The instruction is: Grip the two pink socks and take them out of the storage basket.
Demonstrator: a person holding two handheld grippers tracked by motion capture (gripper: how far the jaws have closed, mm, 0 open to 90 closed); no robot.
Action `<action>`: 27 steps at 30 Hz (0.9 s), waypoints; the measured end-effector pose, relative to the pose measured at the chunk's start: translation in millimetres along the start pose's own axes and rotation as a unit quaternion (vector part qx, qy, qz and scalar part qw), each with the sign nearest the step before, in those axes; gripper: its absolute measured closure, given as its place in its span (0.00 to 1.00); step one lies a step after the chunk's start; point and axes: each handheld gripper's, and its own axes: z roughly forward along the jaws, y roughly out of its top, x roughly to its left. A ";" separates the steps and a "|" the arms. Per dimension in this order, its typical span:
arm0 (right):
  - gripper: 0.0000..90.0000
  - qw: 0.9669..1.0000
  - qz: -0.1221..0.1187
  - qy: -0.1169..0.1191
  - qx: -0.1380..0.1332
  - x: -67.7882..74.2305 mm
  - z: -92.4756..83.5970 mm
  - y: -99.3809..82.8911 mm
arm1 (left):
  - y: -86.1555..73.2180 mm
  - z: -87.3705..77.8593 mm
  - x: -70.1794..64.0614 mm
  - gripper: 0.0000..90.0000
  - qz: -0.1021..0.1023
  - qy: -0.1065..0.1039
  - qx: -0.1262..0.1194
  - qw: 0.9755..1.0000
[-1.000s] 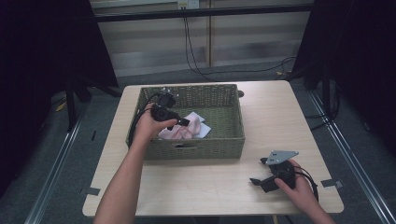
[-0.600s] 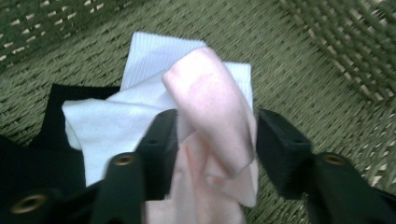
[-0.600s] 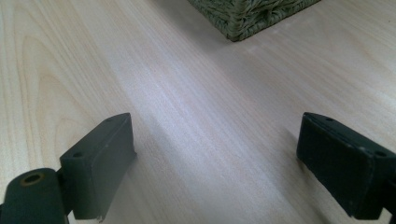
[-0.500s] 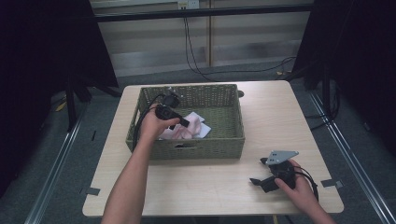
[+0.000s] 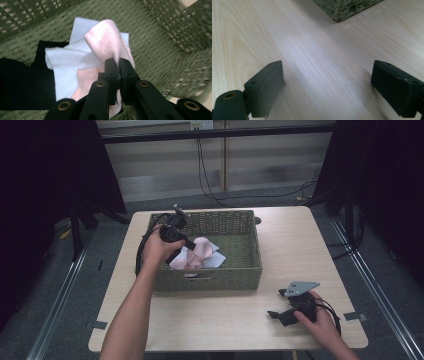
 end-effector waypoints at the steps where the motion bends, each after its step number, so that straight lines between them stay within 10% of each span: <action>1: 0.12 1.000 0.000 0.000 0.000 0.0 0.0 0.0 | 1.0 -2.7 -1.4 0.95 -0.002 0.000 -0.002 1.000; 27: 0.12 1.000 -0.001 0.000 -0.001 -0.2 0.1 0.0 | 10.0 -57.8 -18.4 0.96 0.004 -0.016 -0.014 1.000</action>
